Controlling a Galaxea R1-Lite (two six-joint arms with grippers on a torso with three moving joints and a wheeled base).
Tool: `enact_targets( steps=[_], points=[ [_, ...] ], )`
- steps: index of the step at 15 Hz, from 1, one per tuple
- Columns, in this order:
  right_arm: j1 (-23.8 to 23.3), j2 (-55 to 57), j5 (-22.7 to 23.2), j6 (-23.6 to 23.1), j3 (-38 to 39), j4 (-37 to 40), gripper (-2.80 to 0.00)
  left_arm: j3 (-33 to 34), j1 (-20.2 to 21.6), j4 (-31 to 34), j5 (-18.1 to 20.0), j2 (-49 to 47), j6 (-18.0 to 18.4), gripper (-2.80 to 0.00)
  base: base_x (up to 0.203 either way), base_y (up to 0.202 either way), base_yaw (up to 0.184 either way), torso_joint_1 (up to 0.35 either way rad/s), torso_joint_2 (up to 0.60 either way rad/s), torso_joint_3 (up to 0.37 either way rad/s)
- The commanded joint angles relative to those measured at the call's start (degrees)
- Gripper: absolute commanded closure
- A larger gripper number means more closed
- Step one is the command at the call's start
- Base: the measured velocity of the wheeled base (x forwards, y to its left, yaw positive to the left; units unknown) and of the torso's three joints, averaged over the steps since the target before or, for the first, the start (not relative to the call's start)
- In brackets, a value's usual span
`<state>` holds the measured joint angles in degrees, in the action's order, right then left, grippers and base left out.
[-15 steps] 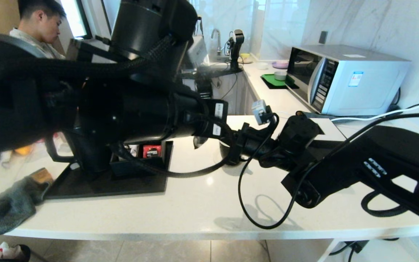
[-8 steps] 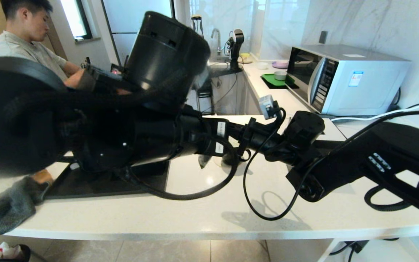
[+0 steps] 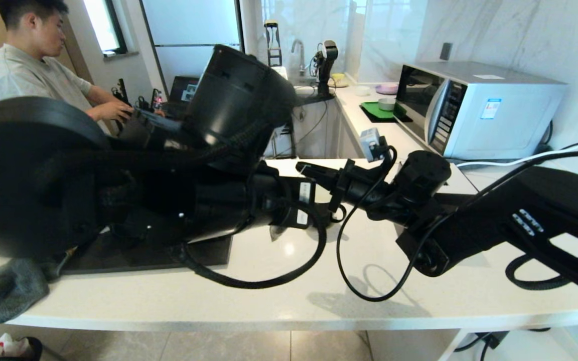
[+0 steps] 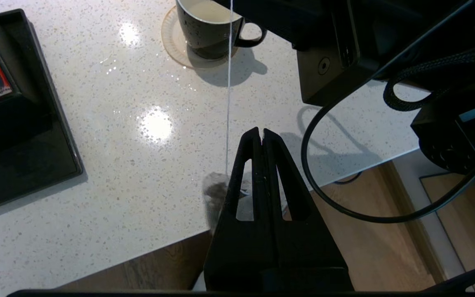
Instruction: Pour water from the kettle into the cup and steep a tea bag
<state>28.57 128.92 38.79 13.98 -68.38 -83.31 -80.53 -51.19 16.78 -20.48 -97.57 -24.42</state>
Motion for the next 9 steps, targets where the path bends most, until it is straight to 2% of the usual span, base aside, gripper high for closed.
enact_targets(
  steps=[1,9],
  points=[
    [-0.01,-0.16,0.23,0.08,0.00,-0.54,0.00,0.02,0.04,0.09,-0.09,-0.42,-0.19,0.00,0.000,0.000,0.000,0.000,0.00,0.000],
    [0.00,-0.42,0.32,0.08,-1.32,-0.19,0.00,-0.15,2.12,-0.07,-0.26,-2.69,-0.19,0.00,0.000,0.000,0.000,0.000,0.00,0.000]
  ],
)
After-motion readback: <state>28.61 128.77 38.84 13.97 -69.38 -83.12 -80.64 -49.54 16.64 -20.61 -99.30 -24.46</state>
